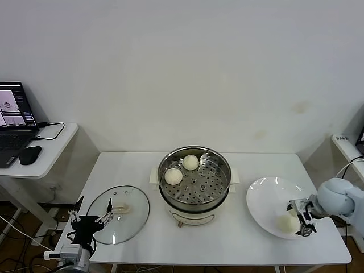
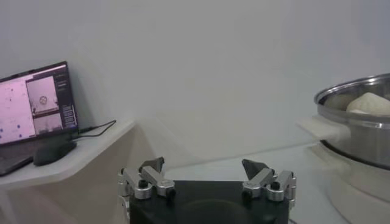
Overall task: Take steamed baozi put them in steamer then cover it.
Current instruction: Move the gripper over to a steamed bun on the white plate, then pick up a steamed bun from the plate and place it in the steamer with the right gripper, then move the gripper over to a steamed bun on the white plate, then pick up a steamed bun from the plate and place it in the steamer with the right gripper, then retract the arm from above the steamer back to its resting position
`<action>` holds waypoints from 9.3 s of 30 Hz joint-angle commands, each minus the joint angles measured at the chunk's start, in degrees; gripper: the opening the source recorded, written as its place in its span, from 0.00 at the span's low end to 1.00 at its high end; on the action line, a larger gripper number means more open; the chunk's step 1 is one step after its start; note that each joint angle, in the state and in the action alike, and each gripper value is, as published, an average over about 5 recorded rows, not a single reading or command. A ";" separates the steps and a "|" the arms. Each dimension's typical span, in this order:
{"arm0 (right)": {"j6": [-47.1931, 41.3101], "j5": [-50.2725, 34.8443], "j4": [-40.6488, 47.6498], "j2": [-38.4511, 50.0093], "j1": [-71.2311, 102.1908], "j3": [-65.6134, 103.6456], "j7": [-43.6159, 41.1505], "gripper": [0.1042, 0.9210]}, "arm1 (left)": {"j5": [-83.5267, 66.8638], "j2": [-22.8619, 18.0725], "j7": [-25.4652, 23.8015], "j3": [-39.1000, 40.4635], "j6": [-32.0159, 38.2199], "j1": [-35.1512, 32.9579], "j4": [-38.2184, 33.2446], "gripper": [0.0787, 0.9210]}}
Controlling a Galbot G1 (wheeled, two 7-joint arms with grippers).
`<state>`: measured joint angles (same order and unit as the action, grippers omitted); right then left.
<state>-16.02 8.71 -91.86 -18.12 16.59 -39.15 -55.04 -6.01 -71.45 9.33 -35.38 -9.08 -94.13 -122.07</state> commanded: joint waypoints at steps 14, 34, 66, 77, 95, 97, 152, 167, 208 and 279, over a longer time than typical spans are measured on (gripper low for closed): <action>-0.70 0.89 3.83 -2.95 3.83 2.67 0.88 0.68 | -0.04 -0.14 0.02 0.00 0.13 0.17 0.55 0.88; -1.88 -9.15 2.57 -2.66 -18.32 -0.62 -1.91 0.50 | -0.47 0.29 -0.03 -0.08 0.18 0.29 -0.61 0.88; 15.79 -16.81 2.67 -36.56 -47.42 -33.73 1.33 0.51 | -0.65 -0.65 0.10 -1.77 0.30 -0.01 -1.99 0.88; 24.58 -5.02 3.79 -40.49 -44.98 -36.14 0.88 0.54 | -0.57 -1.27 0.14 -2.02 0.37 -0.19 -2.31 0.88; 27.22 -2.73 1.06 -36.85 -46.27 -34.90 0.99 0.83 | -0.63 -1.28 0.23 -2.06 0.46 -0.04 -2.13 0.88; 26.69 -4.56 0.08 -34.39 -46.96 -32.94 0.83 0.86 | -0.71 -1.11 0.22 -2.05 0.44 0.14 -2.11 0.88; 2.68 4.29 21.45 -9.26 13.52 22.87 2.62 0.88 | -0.71 0.97 0.13 -0.38 0.24 0.89 -0.78 0.88; 2.56 4.27 21.79 -10.43 12.56 22.46 2.80 0.73 | -0.78 0.92 0.12 -0.53 0.37 0.75 -0.89 0.88; -15.13 -33.38 -2.56 -13.95 -51.34 -19.19 5.91 0.50 | -0.68 0.86 0.17 0.79 0.37 1.72 -1.23 0.88; 17.75 -34.77 -17.58 -23.31 50.07 69.80 55.64 0.88 | 2.52 -1.13 0.35 2.31 5.37 3.53 2.19 0.88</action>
<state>-17.47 -32.36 -105.54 -31.34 21.71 -15.93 -9.90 -5.45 -72.29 9.65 -33.92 -5.99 -90.81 -120.45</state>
